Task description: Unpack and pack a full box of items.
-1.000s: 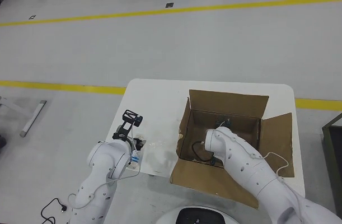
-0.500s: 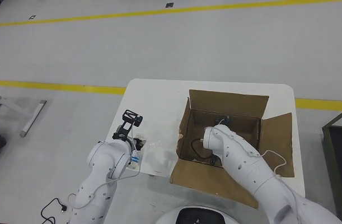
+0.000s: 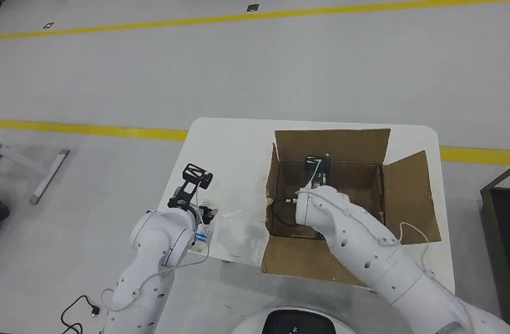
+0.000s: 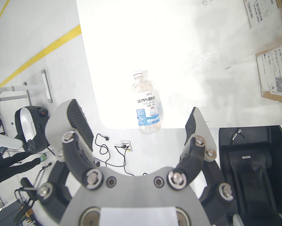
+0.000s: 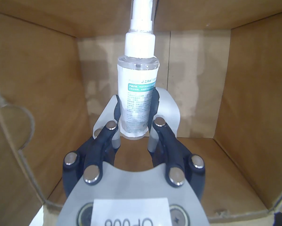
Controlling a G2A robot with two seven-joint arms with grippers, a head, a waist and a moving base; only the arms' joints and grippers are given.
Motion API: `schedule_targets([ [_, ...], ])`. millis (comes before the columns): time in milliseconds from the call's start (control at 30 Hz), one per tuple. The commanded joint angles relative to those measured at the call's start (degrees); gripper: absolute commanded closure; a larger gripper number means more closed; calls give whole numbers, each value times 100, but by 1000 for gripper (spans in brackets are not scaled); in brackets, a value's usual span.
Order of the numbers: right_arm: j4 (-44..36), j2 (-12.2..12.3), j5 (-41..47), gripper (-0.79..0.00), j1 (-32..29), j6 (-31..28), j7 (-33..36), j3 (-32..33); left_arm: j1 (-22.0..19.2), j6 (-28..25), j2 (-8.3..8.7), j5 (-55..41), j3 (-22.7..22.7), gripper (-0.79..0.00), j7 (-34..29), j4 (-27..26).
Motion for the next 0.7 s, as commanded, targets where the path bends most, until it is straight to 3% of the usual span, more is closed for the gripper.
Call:
schedule_targets([
  [0, -555, 212, -205, 0, -188, -58, 56, 197, 0, 0, 0, 0, 0, -785, 0, 0],
  [200, -2250, 903, -1221, 0, -1059, -424, 423, 924, 0, 0, 0, 0, 0, -785, 0, 0],
  [367, -3708, 1372, -2266, 0, -1971, -1115, 1114, 1771, 0, 0, 0, 0, 0, -785, 0, 0],
  [433, -4119, 1470, -2449, 0, -2280, -1336, 1335, 2075, 0, 0, 0, 0, 0, -785, 0, 0],
  [667, -4119, 1470, -2449, 0, -2280, -1336, 1335, 2075, 0, 0, 0, 0, 0, -785, 0, 0],
])
